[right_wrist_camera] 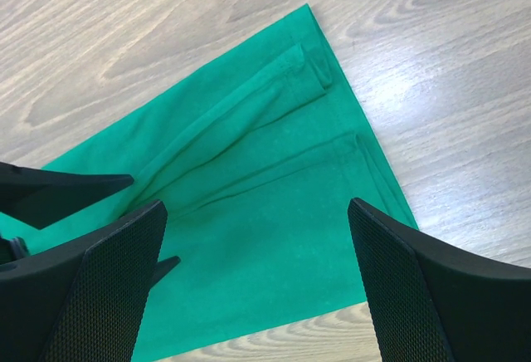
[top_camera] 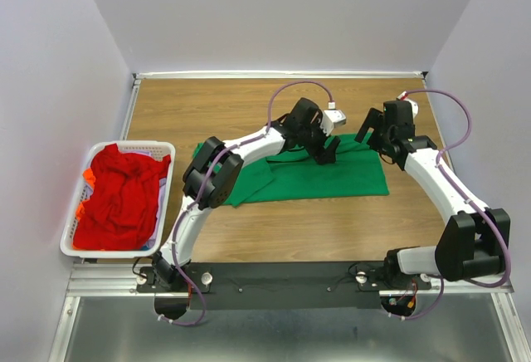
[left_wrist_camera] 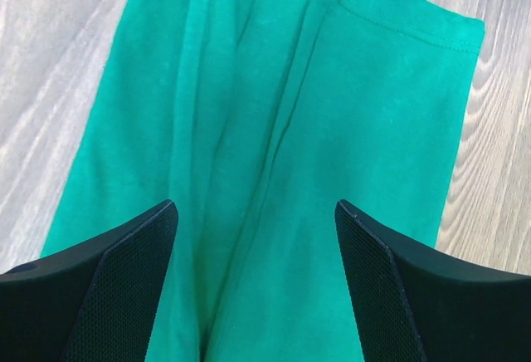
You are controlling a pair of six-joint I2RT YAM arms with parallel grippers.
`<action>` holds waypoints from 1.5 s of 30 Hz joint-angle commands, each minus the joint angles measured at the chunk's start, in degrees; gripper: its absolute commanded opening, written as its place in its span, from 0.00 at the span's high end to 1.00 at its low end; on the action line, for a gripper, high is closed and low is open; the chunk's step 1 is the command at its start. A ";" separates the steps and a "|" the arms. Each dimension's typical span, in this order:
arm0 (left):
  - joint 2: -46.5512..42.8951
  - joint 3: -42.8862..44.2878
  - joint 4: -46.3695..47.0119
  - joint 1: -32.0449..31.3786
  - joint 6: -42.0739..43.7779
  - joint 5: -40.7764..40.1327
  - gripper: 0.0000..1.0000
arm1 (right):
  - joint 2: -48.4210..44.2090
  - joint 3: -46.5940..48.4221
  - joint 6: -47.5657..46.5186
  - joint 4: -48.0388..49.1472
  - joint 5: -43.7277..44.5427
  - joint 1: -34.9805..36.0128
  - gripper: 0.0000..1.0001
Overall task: Fold and stack the t-shirts
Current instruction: Fold the tshirt
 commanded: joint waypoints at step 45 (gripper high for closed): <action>1.57 -0.63 3.91 -1.36 -1.73 -7.86 0.11 | -1.47 -0.96 -1.11 -0.22 1.13 -0.45 0.03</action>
